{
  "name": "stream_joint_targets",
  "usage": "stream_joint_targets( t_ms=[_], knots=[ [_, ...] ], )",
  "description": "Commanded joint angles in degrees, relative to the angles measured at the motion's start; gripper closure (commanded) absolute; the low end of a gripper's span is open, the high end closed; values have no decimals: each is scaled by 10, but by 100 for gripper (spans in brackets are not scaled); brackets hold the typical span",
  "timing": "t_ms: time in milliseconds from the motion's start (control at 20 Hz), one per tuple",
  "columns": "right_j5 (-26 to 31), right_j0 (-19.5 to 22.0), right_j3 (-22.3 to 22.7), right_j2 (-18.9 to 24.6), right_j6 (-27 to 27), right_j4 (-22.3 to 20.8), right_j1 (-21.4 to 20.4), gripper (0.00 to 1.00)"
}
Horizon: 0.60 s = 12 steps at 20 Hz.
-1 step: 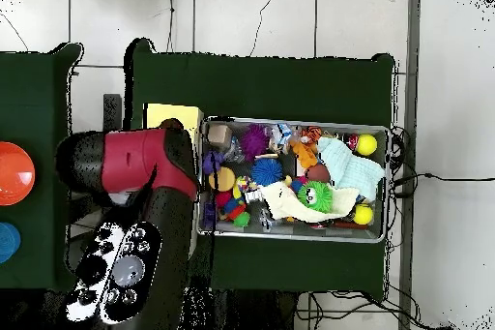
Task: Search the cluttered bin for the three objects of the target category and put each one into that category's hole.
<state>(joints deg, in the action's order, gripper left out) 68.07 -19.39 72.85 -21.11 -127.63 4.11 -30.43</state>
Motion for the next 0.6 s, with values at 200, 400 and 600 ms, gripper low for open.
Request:
stream_joint_targets(
  t_ms=[200, 400, 600],
  knots=[
    [-19, 26, -21, 24, -119, 30, -12, 100],
    [-76, 59, 1, 50, -73, 40, -8, 100],
    [-52, 79, -23, 66, -48, 50, -2, 100]
  ],
)
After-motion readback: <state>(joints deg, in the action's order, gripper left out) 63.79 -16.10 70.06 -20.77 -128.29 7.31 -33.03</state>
